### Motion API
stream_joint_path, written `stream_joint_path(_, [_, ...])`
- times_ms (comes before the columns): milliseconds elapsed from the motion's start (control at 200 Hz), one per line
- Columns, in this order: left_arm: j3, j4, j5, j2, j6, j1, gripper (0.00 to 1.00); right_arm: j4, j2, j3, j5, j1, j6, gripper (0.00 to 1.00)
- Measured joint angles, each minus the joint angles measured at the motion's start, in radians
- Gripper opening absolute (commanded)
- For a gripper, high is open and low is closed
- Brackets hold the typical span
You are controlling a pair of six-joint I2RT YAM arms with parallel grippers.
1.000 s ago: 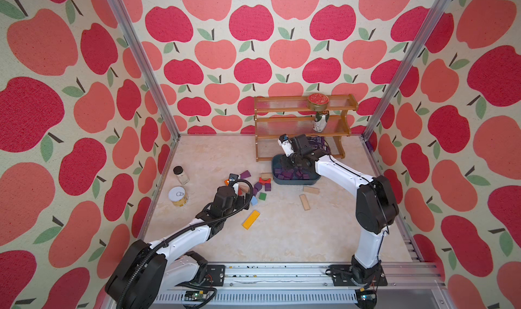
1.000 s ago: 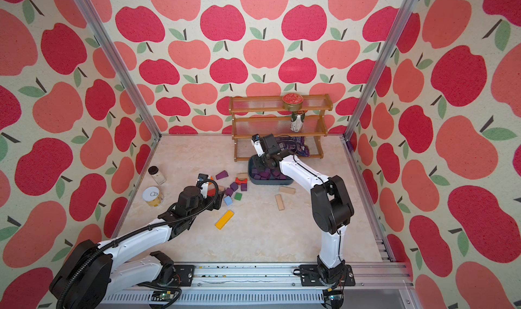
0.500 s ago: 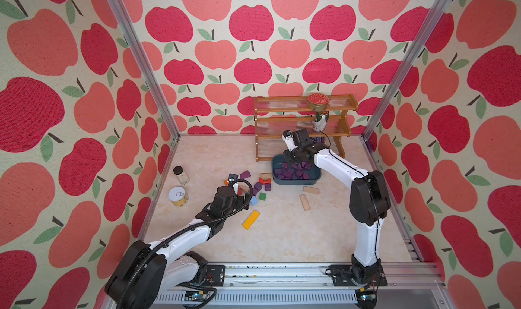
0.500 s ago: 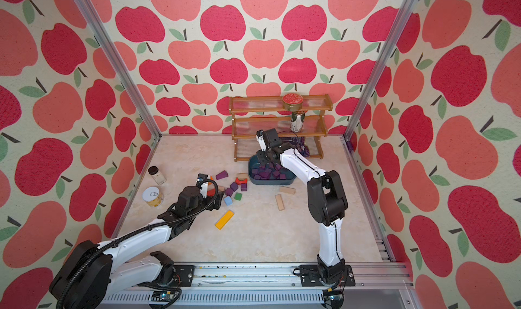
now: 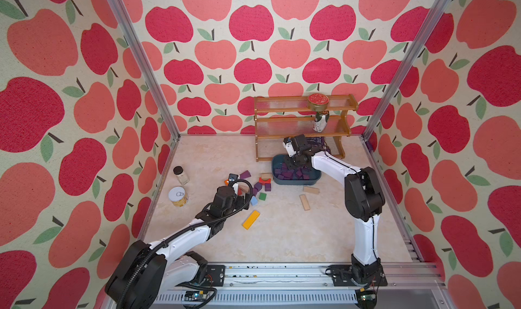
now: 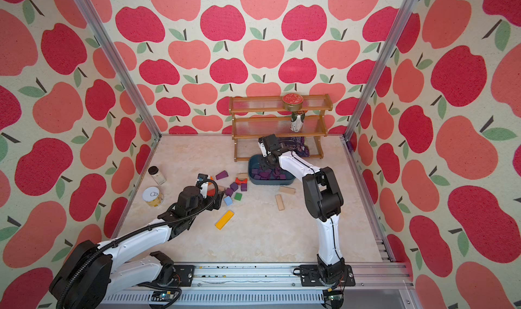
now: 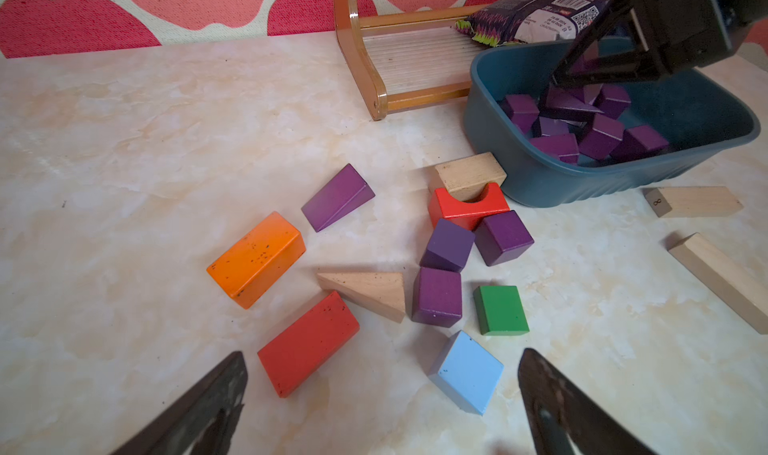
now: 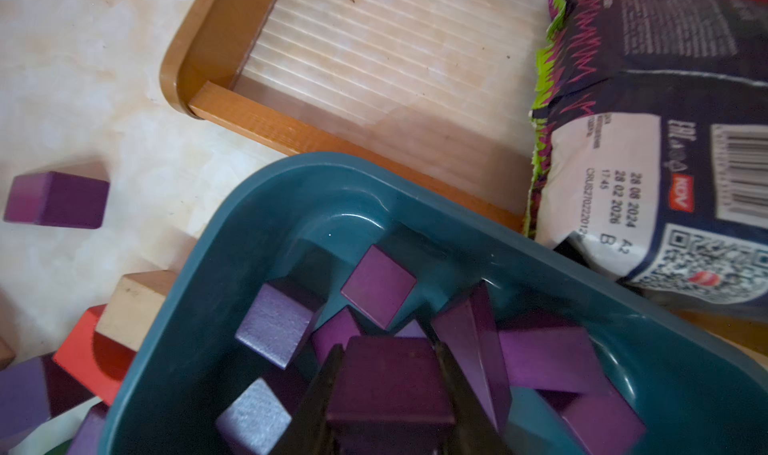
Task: Pick purple bricks into the storage bin
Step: Place the building block in the storage box.
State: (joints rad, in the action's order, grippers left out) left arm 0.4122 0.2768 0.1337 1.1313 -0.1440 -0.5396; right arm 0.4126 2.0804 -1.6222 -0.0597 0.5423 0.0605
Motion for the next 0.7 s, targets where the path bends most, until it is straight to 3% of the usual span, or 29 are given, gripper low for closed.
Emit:
stream_joint_path(315, [0.000,0.000,-0.002,0.000,0.000,0.000,0.99,-0.021,0.035,0.012,-0.022,-0.006,0.034,0.38])
stream_joint_path(510, [0.000,0.000,-0.002,0.001,0.000,0.000,0.99,-0.042,0.035,0.032,-0.045,-0.018,0.058,0.57])
stream_joint_path(700, [0.000,0.000,-0.003,0.002,0.000,0.000,0.99,-0.061,0.033,0.044,-0.056,-0.019,0.069,0.58])
